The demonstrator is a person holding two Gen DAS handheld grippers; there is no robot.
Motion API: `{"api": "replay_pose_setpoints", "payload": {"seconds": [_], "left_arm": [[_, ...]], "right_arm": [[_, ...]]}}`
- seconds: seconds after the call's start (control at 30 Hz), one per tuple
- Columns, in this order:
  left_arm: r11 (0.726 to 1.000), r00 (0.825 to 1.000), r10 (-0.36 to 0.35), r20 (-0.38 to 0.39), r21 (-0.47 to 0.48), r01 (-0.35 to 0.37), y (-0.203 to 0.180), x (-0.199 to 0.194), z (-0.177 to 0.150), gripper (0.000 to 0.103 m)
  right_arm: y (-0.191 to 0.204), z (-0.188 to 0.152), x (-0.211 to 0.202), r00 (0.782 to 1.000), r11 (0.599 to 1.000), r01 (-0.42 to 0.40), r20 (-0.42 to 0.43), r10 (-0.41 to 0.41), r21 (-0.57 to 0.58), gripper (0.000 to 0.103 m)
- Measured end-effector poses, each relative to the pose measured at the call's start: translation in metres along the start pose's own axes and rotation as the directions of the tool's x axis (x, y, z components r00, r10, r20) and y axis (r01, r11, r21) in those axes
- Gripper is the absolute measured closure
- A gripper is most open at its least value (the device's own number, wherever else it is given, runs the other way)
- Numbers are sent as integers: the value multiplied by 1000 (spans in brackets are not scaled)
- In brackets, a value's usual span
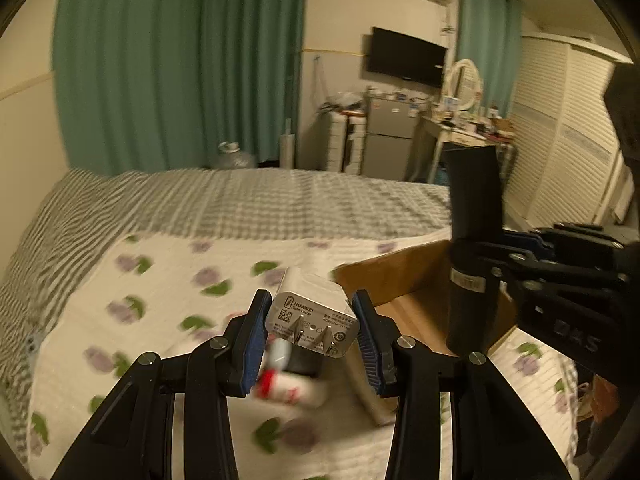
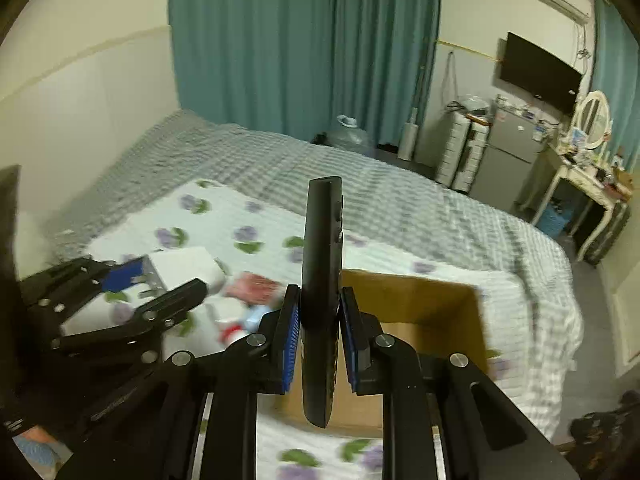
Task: Organize rigid objects
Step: 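Carry the remote and charger into the cardboard box and open both grippers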
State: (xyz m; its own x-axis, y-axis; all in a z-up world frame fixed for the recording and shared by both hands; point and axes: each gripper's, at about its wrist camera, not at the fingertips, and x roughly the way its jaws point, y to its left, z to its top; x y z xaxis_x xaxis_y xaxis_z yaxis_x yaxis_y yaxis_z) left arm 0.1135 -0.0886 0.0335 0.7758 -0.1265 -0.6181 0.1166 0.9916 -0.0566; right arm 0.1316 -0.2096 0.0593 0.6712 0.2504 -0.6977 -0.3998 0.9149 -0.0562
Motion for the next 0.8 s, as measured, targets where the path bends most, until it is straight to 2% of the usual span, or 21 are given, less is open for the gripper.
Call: {"api": "replay_pose_setpoints", "payload": {"seconds": [0.1,0.27,0.5,0.67,0.8], "left_arm": [[999,999,-33,-7,25,33,-25,16,8,61],[997,996,-67,-52,37,69,-57,56,9,61],[995,989,-66,-130,61,74,-76,111,-10,61],[995,985,-60,-159,72,72,-80,136,-20,61],[991,985,-70,-159,106,88,-87,139,-22,60]], "right_arm": [[-32,-2,9,998,998,58,-39,-57,8,85],[-73,-19,41,987,996,88,-136,-85,13,85],[-116,-56,96,970,996,74,-237,-59,53,85],[-129,-71,129,962,996,53,-270,-30,75,84],[-136,-72,136,971,994,40,-239,-14,104,84]]}}
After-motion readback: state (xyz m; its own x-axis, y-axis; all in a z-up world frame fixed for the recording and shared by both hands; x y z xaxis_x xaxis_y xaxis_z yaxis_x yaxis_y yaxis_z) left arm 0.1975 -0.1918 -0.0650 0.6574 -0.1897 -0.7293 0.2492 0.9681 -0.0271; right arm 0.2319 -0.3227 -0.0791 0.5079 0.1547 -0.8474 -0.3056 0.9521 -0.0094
